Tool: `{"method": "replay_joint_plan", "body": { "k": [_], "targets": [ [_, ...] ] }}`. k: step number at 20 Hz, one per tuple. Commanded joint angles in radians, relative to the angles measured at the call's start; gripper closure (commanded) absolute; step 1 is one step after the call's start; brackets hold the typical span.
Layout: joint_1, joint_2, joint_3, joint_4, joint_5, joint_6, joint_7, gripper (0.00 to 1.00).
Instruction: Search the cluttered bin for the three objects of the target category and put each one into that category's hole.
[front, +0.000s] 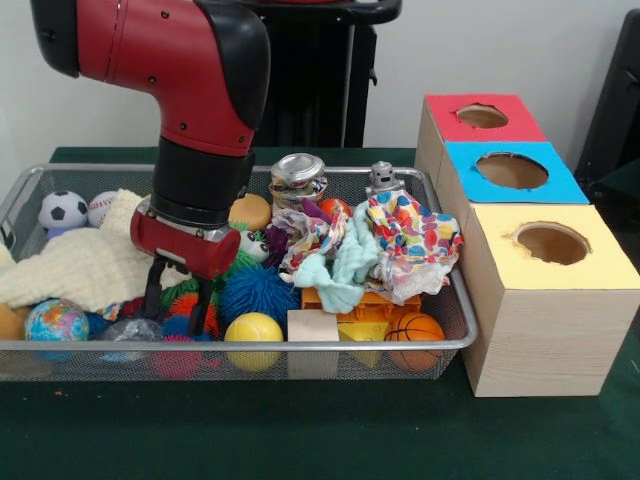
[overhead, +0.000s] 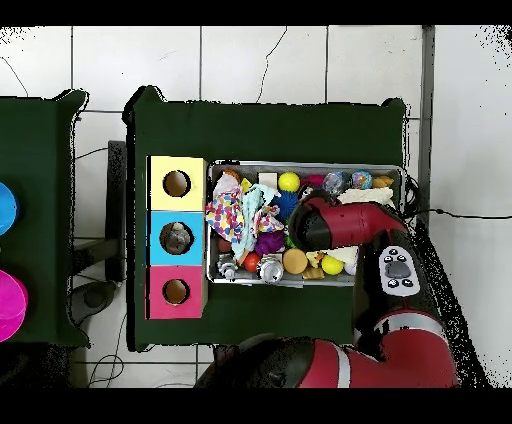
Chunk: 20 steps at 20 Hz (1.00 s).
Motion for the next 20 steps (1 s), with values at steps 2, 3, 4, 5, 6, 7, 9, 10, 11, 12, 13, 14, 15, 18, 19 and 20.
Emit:
{"method": "replay_joint_plan", "body": {
  "k": [2,3,4,5,6,7,9,10,11,12,13,14,15,18,19,20],
  "targets": [
    [-0.007,0.085,0.029,0.034,0.019,-0.074,0.082,0.0],
    [-0.001,0.085,0.017,0.031,0.019,-0.075,0.085,0.0],
    [-0.001,0.086,0.015,0.028,0.018,-0.077,0.081,0.0],
    [-0.001,0.089,0.012,0.025,0.019,-0.077,0.079,0.0],
    [-0.002,0.092,0.01,0.022,0.02,-0.076,0.077,0.0],
    [0.0,0.098,0.005,0.02,0.019,-0.084,0.079,0.0],
    [0.004,0.106,-0.007,0.015,0.021,-0.095,0.084,0.0],
    [0.007,0.107,-0.014,0.013,0.022,-0.095,0.084,0.0],
    [0.009,0.108,-0.02,0.011,0.023,-0.094,0.084,0.0],
    [0.01,0.1,-0.023,0.01,0.024,-0.087,0.079,0.0],
    [0.01,0.089,-0.025,0.009,0.025,-0.074,0.072,0.0],
    [0.01,0.078,-0.025,0.01,0.028,-0.059,0.067,0.0],
    [0.013,0.065,-0.034,0.009,0.029,-0.051,0.066,0.0],
    [0.002,0.038,-0.025,0.01,0.034,-0.02,0.047,0.0],
    [-0.003,0.03,-0.019,0.011,0.036,-0.009,0.039,0.0],
    [-0.001,0.016,-0.021,0.014,0.04,0.003,0.037,0.0]
  ]
}}
